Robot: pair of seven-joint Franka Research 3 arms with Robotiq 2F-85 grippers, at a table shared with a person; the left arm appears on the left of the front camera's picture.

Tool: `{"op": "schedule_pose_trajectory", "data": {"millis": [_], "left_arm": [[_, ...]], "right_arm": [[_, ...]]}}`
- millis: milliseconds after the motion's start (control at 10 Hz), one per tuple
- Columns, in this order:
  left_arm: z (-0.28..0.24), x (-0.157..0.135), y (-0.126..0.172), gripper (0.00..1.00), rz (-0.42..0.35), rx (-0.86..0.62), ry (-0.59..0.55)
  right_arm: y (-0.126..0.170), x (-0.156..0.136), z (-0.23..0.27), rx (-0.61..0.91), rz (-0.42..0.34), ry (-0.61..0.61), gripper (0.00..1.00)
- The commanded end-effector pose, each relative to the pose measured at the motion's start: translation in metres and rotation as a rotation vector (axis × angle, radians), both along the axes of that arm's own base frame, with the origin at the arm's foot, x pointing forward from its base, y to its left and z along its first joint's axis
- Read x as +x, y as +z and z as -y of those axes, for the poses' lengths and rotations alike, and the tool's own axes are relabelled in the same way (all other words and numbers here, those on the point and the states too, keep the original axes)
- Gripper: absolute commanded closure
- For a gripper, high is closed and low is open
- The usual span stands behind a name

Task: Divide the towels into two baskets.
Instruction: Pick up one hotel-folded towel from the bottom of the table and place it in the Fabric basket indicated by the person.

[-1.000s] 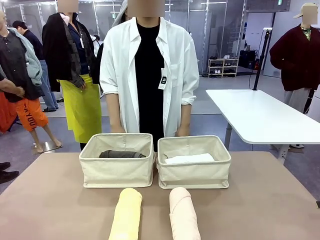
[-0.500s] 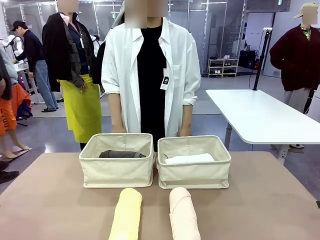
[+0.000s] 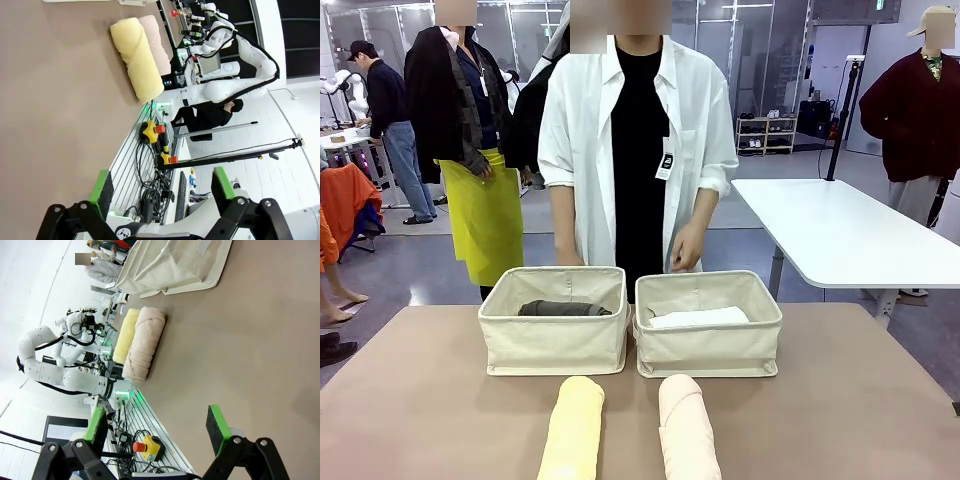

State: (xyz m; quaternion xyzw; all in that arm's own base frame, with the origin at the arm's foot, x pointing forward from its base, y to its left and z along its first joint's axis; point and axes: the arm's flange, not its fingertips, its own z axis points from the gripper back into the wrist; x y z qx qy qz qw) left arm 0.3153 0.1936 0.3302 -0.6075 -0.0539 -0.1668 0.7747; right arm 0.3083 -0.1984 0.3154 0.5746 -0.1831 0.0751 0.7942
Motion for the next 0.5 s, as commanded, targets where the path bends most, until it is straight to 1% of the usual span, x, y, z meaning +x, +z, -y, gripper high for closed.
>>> {"op": "schedule_pose_trajectory", "data": {"millis": [0, 400], "left_arm": [[-0.0012, -0.0026, 0.0061, 0.0, -0.007, 0.014, -0.001], [-0.0012, -0.0026, 0.0061, 0.0, -0.007, 0.014, -0.001]], "right_arm": [[0.002, -0.0019, -0.001, -0.008, -0.001, -0.005, 0.0], [0.002, -0.0019, -0.001, -0.008, -0.001, -0.005, 0.0]]}}
